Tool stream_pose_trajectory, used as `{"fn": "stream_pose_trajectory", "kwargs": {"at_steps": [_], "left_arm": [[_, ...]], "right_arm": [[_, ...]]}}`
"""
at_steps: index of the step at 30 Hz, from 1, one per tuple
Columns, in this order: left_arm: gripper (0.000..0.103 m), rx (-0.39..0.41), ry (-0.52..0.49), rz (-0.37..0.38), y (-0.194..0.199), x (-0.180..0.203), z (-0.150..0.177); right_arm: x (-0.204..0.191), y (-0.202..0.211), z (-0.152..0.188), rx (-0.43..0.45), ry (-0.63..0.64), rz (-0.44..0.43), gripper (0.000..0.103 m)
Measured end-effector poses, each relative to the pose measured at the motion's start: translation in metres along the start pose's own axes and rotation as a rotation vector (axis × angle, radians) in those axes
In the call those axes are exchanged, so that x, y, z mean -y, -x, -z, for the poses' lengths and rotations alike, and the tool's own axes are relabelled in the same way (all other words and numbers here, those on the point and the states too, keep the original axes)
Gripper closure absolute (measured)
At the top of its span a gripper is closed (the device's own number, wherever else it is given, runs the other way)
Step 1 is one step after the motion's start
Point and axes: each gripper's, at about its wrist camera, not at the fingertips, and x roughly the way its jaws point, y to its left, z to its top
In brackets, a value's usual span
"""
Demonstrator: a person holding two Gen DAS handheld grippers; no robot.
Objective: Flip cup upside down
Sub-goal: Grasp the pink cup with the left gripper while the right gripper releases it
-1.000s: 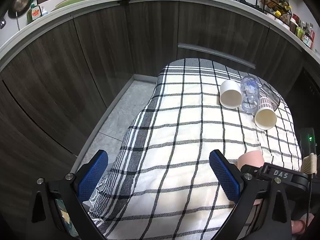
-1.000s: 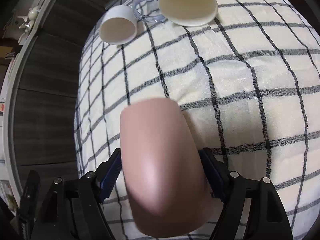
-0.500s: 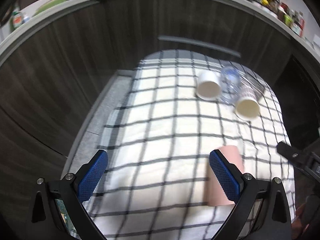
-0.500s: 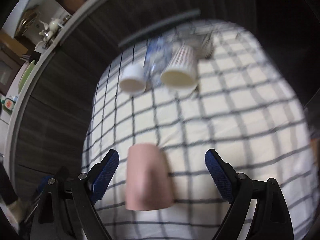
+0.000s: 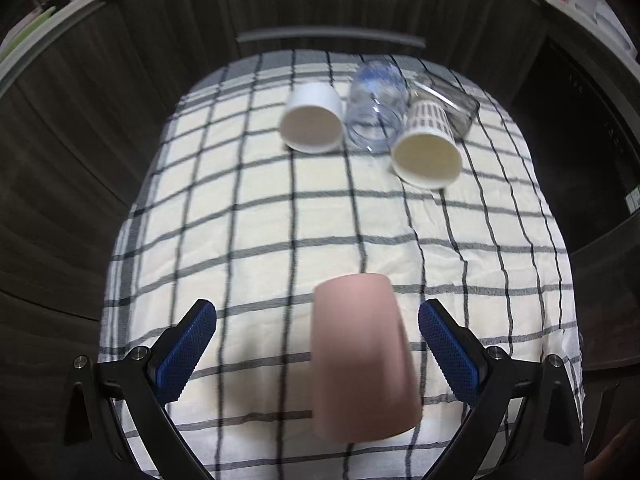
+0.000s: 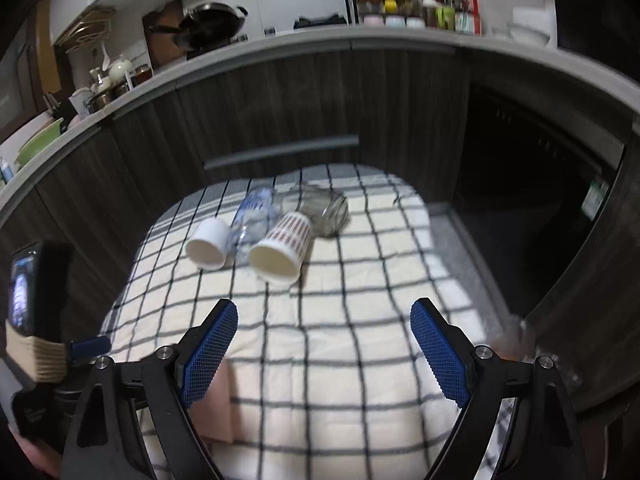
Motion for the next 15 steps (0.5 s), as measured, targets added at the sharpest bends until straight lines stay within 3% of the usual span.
{"fn": "stream_pose_trajectory", "kwargs": {"at_steps": [9, 15], "left_arm": [[0.003, -0.156, -0.040, -0.012, -0.041, 0.018, -0.007], [0.017, -0.270, -0.059, 0.005, -0.067, 0.028, -0.011]], "right_arm": [[0.004, 0.003, -0.001, 0.114, 0.061, 0.019, 0.012], [0.008, -0.007, 0.000, 0.123, 0.062, -0.024, 0.011]]}}
